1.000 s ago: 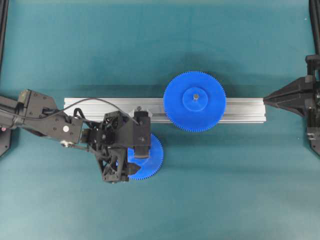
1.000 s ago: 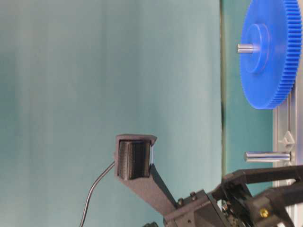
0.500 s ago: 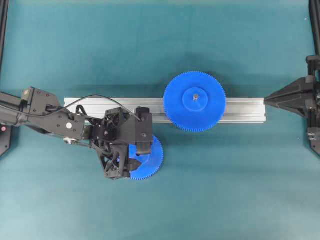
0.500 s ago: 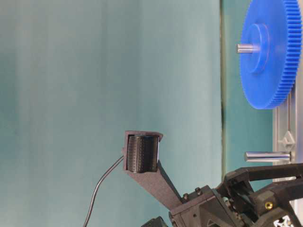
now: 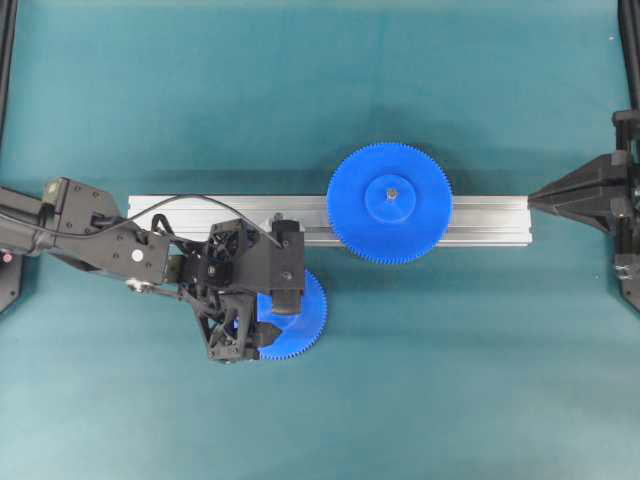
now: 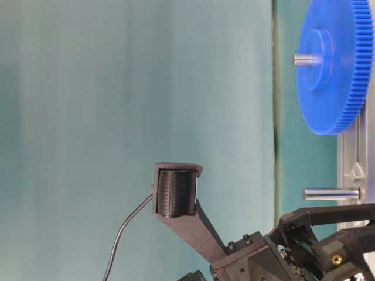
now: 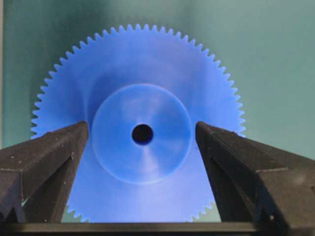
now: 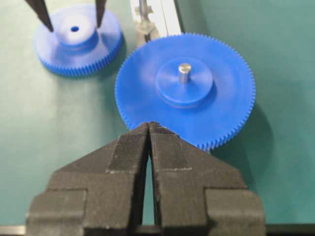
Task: Insert the small gear onto the shaft.
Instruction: 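Close the left gripper on the small blue gear's hub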
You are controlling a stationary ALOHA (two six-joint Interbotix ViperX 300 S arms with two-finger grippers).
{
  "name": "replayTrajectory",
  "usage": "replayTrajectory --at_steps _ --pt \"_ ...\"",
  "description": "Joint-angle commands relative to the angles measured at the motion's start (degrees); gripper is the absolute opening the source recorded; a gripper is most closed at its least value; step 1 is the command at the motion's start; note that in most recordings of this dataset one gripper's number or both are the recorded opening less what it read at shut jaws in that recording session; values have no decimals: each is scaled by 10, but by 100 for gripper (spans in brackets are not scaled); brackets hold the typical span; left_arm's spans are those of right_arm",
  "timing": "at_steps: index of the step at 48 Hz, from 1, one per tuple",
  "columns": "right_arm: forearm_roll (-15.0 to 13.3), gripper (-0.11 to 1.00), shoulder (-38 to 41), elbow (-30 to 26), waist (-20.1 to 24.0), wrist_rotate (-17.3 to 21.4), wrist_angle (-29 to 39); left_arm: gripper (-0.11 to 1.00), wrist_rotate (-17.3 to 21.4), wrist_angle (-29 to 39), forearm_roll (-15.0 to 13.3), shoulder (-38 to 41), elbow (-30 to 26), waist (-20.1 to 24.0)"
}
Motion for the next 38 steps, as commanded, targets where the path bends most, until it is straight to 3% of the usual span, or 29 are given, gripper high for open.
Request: replayTrajectory --at_steps 1,38 --pt "-1 8 3 -5 -4 6 -4 90 0 -2 2 -11 -8 -2" --pt "-1 8 2 -4 -6 6 -4 91 0 -2 1 0 -5 -6"
